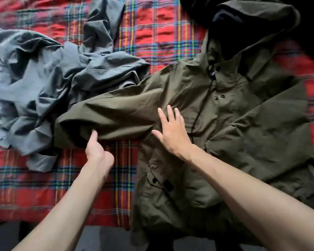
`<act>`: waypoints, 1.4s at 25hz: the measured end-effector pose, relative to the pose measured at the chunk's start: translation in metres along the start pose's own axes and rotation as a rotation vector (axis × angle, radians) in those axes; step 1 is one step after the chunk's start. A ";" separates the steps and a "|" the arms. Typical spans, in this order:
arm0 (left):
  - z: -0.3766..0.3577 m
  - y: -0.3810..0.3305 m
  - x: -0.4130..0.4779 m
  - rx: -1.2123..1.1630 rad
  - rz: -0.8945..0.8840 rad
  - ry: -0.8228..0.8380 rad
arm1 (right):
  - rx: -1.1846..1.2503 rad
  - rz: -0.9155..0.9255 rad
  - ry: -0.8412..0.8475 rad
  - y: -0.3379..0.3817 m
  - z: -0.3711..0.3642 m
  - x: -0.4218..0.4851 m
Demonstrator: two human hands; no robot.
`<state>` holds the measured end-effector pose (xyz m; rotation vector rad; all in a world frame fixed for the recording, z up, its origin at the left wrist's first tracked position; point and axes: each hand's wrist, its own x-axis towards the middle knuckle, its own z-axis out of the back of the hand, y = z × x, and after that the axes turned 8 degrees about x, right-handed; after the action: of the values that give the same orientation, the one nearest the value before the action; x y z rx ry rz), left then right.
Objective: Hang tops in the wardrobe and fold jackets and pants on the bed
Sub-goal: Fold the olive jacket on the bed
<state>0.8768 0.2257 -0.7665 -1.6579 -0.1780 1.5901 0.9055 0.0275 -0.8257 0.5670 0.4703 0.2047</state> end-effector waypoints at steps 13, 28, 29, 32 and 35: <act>0.028 -0.041 0.045 -0.070 0.140 -0.201 | -0.145 -0.413 0.065 0.036 -0.032 0.050; 0.094 -0.244 0.067 2.060 -1.085 -0.349 | -0.163 -0.431 0.044 0.036 -0.041 0.052; 0.095 -0.248 0.075 1.972 -1.205 -0.465 | -0.158 -0.428 0.041 0.036 -0.041 0.053; 0.109 -0.189 0.090 1.499 -1.278 -0.454 | -0.154 -0.425 0.040 0.036 -0.042 0.052; 0.122 -0.074 0.096 0.721 -0.458 -0.297 | -0.138 -0.435 0.029 0.032 -0.047 0.052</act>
<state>0.8183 0.3872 -0.7787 -0.7585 -0.1056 1.3155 0.9266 0.0924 -0.8619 0.3160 0.5906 -0.1694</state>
